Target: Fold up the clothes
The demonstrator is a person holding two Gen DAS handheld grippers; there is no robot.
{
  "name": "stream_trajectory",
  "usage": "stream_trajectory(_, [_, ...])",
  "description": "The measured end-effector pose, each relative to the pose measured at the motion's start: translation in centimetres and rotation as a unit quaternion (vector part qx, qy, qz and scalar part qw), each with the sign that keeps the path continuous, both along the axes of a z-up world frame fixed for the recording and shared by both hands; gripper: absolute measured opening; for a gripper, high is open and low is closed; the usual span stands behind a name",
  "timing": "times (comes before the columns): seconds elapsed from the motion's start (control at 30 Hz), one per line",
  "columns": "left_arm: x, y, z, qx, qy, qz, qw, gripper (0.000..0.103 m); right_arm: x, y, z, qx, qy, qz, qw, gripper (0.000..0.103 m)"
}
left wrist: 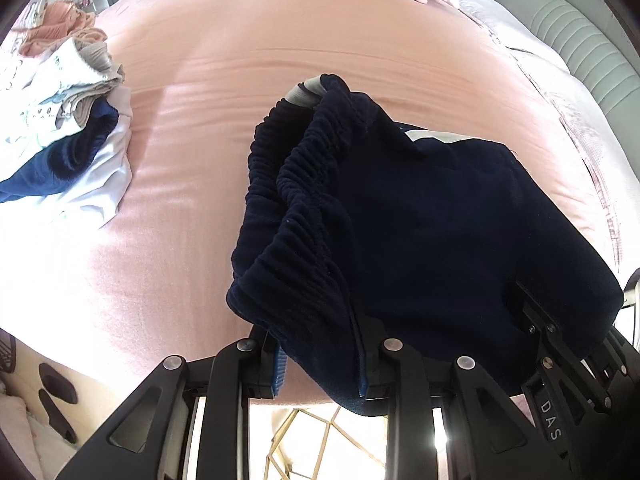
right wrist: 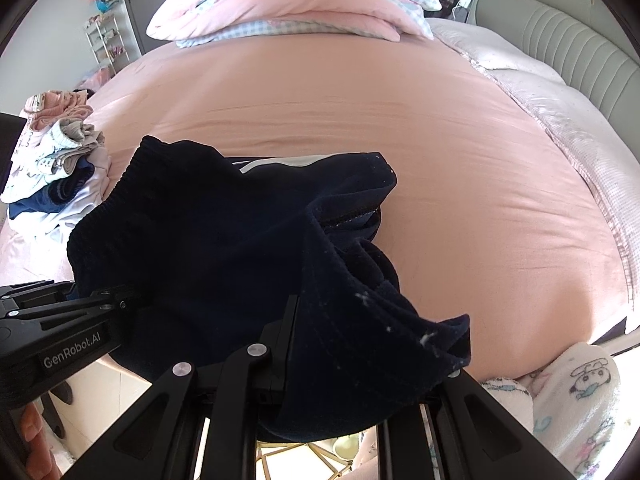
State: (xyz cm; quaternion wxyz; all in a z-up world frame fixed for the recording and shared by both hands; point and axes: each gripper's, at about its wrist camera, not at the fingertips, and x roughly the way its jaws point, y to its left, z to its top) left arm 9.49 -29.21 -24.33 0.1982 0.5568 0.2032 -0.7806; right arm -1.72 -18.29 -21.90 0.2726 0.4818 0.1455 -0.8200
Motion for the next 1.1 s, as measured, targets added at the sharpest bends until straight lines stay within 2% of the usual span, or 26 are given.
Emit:
stream_trajectory(0.13, [0.7,-0.2,-0.7,0.005,-0.008,0.001,1.0,0.025,0.5,0.7,-0.5,0.002,-0.004,0.004,1.0,0.012])
stream_trajectory(0.27, [1.2,-0.8,-1.3,0.017,-0.018,0.007,0.9997,0.026,0.5,0.4,-0.4,0.007,-0.005,0.006,1.0,0.017])
stream_trajectory(0.3, [1.4,-1.0,-1.5,0.023,-0.021,0.009,0.9995,0.029,0.5,0.3,-0.4,0.008,-0.007,0.008,1.0,0.019])
stream_trajectory(0.33, [1.6,-1.3,-1.7,0.032,-0.028,0.013,0.999,0.032,0.4,0.3,-0.5,0.012,-0.006,0.007,1.0,0.027])
stream_trajectory(0.37, [1.9,-1.6,-1.9,0.043,-0.033,0.015,0.9984,0.042,0.2,0.2,-0.5,0.016,-0.008,0.007,1.0,0.041])
stream_trajectory(0.4, [2.2,-2.0,-2.2,0.06,-0.035,0.017,0.9974,0.055,0.0,0.1,-0.5,0.021,-0.009,0.006,1.0,0.051])
stream_trajectory(0.43, [2.5,-2.4,-2.4,0.08,-0.037,0.019,0.9959,0.061,-0.2,0.1,-0.5,0.026,-0.011,0.006,1.0,0.063])
stream_trajectory(0.47, [3.0,-2.9,-2.6,0.099,-0.041,0.026,0.9939,0.072,-0.4,0.3,-0.3,0.021,-0.012,0.002,1.0,0.066])
stream_trajectory(0.5, [3.5,-3.5,-2.8,0.119,-0.044,0.032,0.9915,0.077,-0.7,0.5,-0.2,0.015,-0.013,-0.001,1.0,0.067])
stream_trajectory(0.67, [7.1,-6.0,-1.5,0.204,0.019,0.072,0.9761,0.08,-0.4,2.7,1.3,-0.004,-0.015,-0.012,1.0,0.067])
stream_trajectory(0.77, [9.3,-7.3,-0.5,0.226,0.043,0.094,0.9688,0.081,-0.2,4.7,2.8,-0.031,-0.014,-0.024,0.999,0.071])
stream_trajectory(0.87, [10.7,-8.1,1.0,0.18,0.043,0.094,0.9783,0.081,0.1,6.6,4.4,-0.056,-0.013,-0.038,0.998,0.074])
stream_trajectory(0.93, [10.9,-8.0,2.1,0.132,0.029,0.078,0.9878,0.081,0.1,7.5,5.3,-0.067,-0.008,-0.045,0.997,0.074])
stream_trajectory(1.0, [8.8,-8.7,3.3,0.103,0.023,0.066,0.9922,0.081,1.4,8.9,5.7,-0.071,-0.002,-0.053,0.996,0.074])
stream_trajectory(1.07, [7.8,-9.0,4.1,0.084,0.022,0.059,0.9945,0.081,0.9,9.6,5.4,-0.074,0.001,-0.059,0.995,0.074])
stream_trajectory(1.1, [6.6,-7.0,4.5,0.075,0.022,0.057,0.9953,0.081,0.8,10.1,5.7,-0.076,0.001,-0.062,0.995,0.074])
